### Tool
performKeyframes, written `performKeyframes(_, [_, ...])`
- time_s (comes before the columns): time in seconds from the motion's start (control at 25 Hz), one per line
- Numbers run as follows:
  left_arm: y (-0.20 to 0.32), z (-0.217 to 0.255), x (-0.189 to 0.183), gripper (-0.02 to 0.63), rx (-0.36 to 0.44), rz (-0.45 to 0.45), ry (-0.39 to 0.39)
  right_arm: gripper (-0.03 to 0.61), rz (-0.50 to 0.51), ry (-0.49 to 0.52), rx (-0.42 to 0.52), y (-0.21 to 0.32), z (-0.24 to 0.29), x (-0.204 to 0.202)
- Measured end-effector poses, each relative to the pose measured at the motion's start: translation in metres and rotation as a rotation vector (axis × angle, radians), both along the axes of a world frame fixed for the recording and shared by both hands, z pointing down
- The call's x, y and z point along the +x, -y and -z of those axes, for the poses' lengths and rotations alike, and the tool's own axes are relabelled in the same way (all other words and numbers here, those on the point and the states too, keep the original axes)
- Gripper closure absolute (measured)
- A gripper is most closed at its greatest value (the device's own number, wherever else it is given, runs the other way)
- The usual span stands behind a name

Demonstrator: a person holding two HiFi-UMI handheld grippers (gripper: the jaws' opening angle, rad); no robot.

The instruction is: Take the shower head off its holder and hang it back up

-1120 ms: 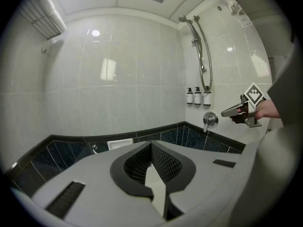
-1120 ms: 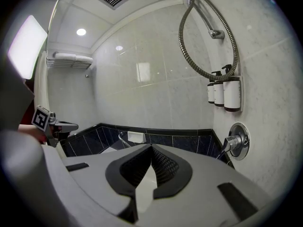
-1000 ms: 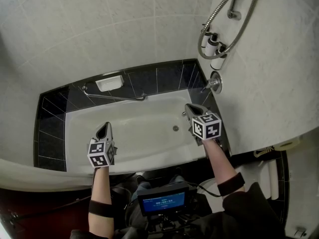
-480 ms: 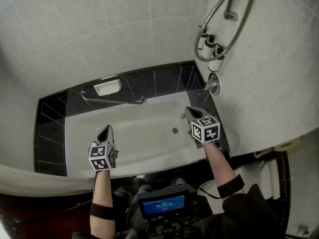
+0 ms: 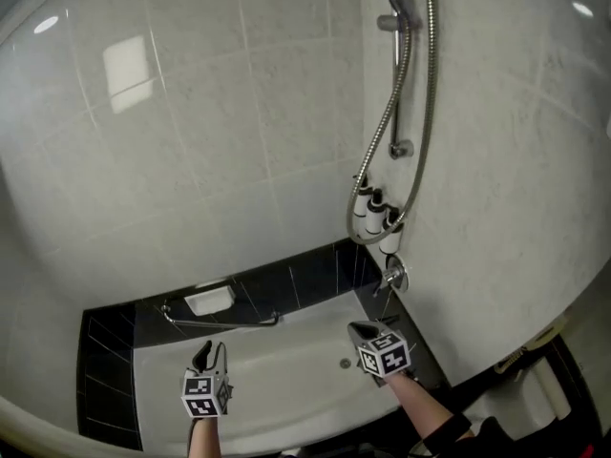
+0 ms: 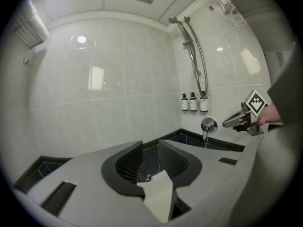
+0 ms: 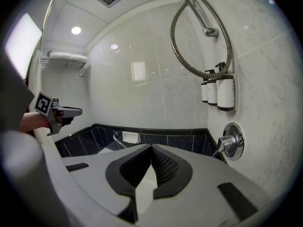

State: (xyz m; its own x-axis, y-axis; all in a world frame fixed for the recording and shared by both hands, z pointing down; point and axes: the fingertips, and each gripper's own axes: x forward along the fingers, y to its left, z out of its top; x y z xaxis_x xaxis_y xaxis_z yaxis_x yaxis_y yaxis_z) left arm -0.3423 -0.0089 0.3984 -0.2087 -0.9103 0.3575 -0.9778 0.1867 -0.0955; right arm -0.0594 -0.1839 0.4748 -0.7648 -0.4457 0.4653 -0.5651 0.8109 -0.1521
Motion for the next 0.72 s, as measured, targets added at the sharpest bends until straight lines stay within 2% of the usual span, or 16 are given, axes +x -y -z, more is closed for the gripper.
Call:
performKeyframes(0.12, [0.049, 0.060, -0.004, 0.461, 0.049, -0.070, 0.077, 0.558, -0.008, 0.053, 0.051, 0.021, 0.050, -0.008])
performKeyframes(0.32, [0.110, 0.140, -0.002, 0.383, 0.115, -0.165, 0.231, 0.558, -0.029, 0.083, 0.182, 0.063, 0.123, -0.004])
performKeyframes(0.48, [0.157, 0.208, 0.018, 0.328, 0.162, -0.239, 0.366, 0.558, -0.042, 0.109, 0.266, 0.088, 0.183, -0.003])
performKeyframes(0.72, [0.225, 0.324, 0.059, 0.299, 0.267, -0.295, 0.620, 0.558, -0.065, 0.144, 0.382, 0.117, 0.270, 0.002])
